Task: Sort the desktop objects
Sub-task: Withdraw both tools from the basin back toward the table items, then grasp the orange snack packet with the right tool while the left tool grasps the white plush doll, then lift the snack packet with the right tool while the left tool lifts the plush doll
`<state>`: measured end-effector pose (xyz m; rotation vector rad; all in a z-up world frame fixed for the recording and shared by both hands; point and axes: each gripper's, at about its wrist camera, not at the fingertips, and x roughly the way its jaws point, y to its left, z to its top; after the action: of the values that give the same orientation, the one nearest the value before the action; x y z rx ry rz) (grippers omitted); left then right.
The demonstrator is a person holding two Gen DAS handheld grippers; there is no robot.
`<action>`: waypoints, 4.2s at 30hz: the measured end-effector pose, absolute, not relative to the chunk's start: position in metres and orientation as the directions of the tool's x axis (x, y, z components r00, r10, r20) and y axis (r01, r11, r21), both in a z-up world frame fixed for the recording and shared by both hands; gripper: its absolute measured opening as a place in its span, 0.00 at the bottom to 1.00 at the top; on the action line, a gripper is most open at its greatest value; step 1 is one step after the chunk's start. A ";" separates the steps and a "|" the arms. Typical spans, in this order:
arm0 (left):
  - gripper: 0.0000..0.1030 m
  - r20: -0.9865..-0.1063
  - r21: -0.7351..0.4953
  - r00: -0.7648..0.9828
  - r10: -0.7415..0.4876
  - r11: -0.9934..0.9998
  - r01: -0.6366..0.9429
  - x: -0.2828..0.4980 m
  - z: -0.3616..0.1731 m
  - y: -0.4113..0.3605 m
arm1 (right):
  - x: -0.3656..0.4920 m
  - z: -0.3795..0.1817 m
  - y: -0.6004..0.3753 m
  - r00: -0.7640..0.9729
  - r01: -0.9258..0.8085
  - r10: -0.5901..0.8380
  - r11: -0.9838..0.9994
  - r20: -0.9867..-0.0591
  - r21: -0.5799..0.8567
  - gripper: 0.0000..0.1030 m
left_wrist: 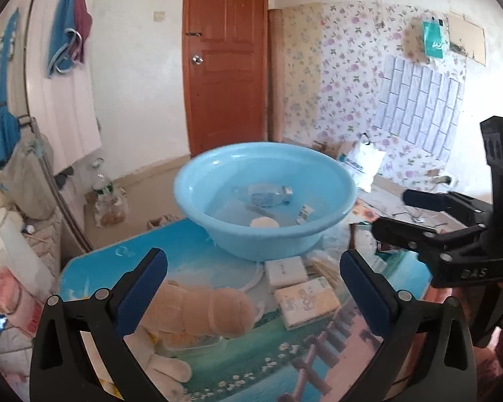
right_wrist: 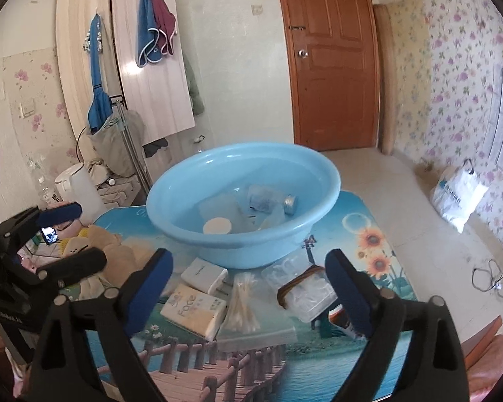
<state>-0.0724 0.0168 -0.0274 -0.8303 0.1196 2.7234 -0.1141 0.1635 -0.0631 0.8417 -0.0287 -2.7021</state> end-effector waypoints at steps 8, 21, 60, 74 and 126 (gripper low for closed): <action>1.00 -0.592 -0.026 -0.769 0.242 -0.959 -0.282 -0.071 -0.032 0.013 | -0.109 -0.074 0.160 -0.761 0.304 -0.315 -0.945 -0.567 0.118 1.00; 1.00 -0.604 -0.021 -0.755 0.255 -0.952 -0.305 -0.063 -0.044 0.004 | -0.108 -0.086 0.148 -0.730 0.306 -0.280 -0.950 -0.623 0.069 1.00; 1.00 -0.684 -0.050 -0.716 0.139 -0.988 -0.144 -0.059 -0.100 -0.108 | -0.127 -0.114 0.196 -0.687 0.177 -0.228 -0.973 -0.690 0.145 0.96; 1.00 -0.737 -0.023 -0.668 0.104 -0.991 -0.128 -0.089 -0.122 -0.111 | -0.145 -0.125 0.237 -0.682 0.049 -0.113 -0.993 -0.723 0.109 0.89; 0.90 -0.776 0.015 -0.630 0.036 -0.997 -0.076 -0.079 -0.133 -0.110 | -0.130 -0.145 0.235 -0.624 0.096 -0.153 -0.988 -0.767 0.119 0.33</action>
<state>-0.0787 -0.1104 -0.1331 -1.3221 0.0717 2.7799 -0.1304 0.2354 -0.1449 1.2891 -0.0999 -2.7108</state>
